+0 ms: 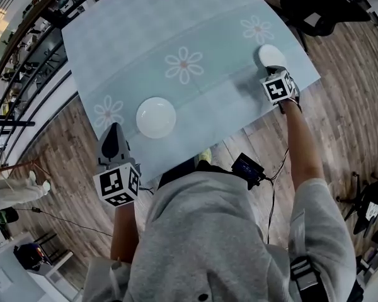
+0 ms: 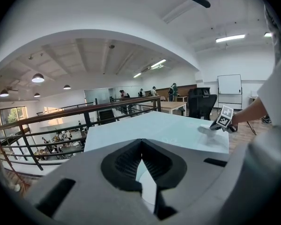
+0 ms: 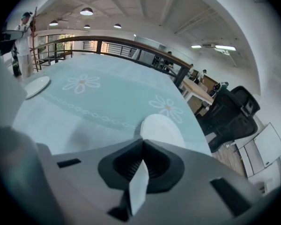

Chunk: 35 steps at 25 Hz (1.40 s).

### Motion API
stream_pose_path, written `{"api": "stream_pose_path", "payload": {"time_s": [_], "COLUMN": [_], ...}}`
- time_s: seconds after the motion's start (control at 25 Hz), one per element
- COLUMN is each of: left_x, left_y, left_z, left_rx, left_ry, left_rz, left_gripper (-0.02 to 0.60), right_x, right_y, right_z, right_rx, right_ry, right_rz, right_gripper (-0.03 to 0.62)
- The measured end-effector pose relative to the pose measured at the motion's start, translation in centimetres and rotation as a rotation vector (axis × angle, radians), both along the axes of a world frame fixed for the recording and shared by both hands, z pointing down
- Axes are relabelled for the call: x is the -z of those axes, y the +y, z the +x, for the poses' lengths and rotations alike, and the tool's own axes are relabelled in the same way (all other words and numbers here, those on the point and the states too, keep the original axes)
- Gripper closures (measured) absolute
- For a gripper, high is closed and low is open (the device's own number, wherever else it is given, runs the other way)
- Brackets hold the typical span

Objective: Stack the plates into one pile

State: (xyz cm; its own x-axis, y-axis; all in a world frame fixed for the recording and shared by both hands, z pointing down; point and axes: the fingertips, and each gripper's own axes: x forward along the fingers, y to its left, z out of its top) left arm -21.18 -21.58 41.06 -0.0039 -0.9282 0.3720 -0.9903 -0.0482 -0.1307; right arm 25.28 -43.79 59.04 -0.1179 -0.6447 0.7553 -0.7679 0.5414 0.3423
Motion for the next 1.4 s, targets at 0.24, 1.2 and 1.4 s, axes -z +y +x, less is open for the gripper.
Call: {"api": "stream_pose_path", "payload": {"time_s": [0.24, 1.2, 1.4], "left_x": [0.2, 1.0, 0.8], "left_y": [1.5, 10.8, 13.6], "left_z": [-0.1, -7.5, -10.3], "left_rx": [0.016, 0.076, 0.104], "left_ry": [0.011, 0.053, 0.060], "left_rz": [0.029, 0.065, 0.067], "left_gripper": [0.563, 0.563, 0.563], "right_x": [4.7, 13.0, 12.0], "right_y": [0.8, 15.0, 18.4], "right_z": [-2.7, -28.1, -32.6], "right_rx": [0.075, 0.586, 0.666], "right_ry": [-0.051, -0.106, -0.078], "right_rz": [0.115, 0.285, 0.275], "right_gripper": [0.569, 0.569, 0.569]}}
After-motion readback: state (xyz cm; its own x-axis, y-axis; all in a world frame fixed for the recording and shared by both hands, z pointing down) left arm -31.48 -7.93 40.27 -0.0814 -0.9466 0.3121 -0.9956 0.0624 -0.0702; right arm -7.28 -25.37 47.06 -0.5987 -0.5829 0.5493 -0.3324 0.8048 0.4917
